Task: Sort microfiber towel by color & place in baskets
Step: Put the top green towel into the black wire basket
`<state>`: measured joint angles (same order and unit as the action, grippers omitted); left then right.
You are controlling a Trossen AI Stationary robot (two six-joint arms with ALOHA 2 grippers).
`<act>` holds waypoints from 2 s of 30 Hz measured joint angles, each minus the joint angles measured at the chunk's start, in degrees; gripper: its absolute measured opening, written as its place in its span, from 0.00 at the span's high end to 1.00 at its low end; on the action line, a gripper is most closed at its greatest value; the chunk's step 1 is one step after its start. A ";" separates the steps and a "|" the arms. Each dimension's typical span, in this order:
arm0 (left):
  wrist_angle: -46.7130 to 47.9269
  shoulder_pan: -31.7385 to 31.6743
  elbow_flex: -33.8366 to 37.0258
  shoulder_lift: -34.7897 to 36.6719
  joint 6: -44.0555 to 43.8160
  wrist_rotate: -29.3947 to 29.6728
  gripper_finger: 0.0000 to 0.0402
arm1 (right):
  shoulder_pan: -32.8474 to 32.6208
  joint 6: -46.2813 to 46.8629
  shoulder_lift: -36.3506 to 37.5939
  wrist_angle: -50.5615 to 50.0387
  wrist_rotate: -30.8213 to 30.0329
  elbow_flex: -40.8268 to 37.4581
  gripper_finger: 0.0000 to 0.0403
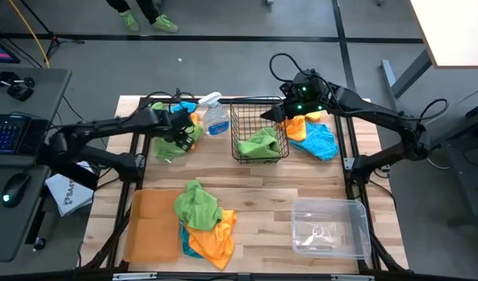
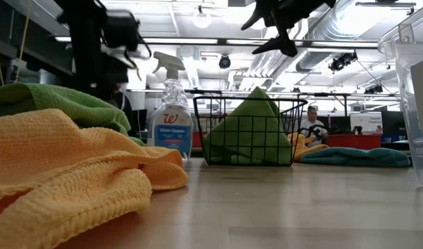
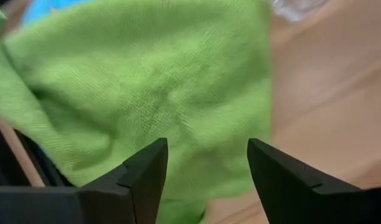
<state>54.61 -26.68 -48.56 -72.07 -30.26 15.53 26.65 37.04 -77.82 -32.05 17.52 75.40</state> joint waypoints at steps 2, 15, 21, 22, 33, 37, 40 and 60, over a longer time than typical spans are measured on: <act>-0.68 -1.61 0.02 -2.43 0.82 -0.78 0.48 | 0.00 -0.02 0.39 -0.13 -0.02 0.00 0.27; -6.21 -4.45 0.02 -12.39 6.41 -2.26 0.63 | 0.00 0.15 0.68 -0.34 -0.36 0.00 0.27; -2.97 -4.43 -0.25 -6.71 6.95 -5.38 0.96 | 0.00 0.07 0.70 -0.31 -0.35 0.00 0.27; -0.83 -4.38 -0.95 -4.73 6.94 -5.60 0.97 | 0.00 0.11 0.70 -0.31 -0.35 0.00 0.27; 13.00 -1.63 -22.04 16.82 6.93 -14.84 1.00 | 0.54 -0.15 2.85 5.96 -0.83 0.00 0.27; 9.60 0.82 -31.62 17.63 5.93 -21.54 1.00 | 1.38 -0.63 3.78 8.87 -0.84 0.00 0.27; 4.17 4.24 -36.87 15.69 5.89 -26.19 1.00 | 2.58 -0.56 4.44 10.66 -0.89 0.00 0.27; -32.19 11.06 -40.41 -14.33 27.81 -19.64 1.00 | 8.27 -1.64 8.15 15.62 -0.98 0.00 0.27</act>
<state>22.42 -15.62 -88.96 -86.40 -2.45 -4.11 34.93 35.39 -69.67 -16.44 16.53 75.40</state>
